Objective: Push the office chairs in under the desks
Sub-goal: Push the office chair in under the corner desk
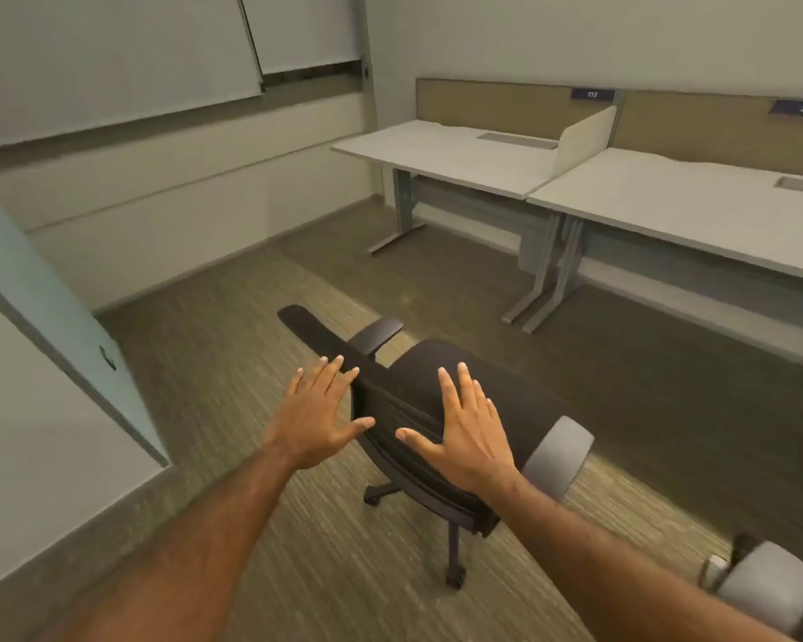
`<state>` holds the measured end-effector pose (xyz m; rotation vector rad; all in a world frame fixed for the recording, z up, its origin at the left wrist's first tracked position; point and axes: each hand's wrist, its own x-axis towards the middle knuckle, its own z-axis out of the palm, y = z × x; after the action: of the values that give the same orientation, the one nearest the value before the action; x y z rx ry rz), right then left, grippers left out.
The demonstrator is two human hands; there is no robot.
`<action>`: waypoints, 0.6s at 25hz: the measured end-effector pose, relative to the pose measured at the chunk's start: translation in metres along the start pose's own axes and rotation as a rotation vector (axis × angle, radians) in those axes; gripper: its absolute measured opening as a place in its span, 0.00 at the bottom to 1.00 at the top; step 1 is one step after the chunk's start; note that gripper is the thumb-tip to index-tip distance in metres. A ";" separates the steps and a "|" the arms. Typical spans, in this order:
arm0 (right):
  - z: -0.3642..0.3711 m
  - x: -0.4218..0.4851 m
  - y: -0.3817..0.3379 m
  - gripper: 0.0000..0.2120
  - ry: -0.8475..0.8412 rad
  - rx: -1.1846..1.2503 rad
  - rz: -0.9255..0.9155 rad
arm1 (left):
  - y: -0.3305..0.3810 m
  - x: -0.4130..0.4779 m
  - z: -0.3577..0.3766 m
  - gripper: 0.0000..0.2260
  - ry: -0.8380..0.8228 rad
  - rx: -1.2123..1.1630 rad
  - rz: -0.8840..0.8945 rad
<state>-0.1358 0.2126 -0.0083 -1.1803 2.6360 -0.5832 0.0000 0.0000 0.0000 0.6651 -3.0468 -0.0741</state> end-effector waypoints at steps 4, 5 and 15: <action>0.012 0.034 -0.033 0.58 -0.003 -0.091 0.136 | -0.055 0.046 -0.011 0.54 -0.105 0.058 0.011; 0.014 0.042 -0.039 0.58 -0.031 -0.143 0.190 | -0.067 0.059 -0.014 0.54 -0.134 0.079 0.042; 0.030 0.052 -0.060 0.44 0.189 -0.373 0.271 | -0.141 0.162 -0.020 0.50 -0.159 0.035 0.488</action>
<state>-0.1200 0.1294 -0.0107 -0.8575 3.0926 -0.1639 -0.0884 -0.1965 0.0146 -0.1024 -3.2677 -0.0655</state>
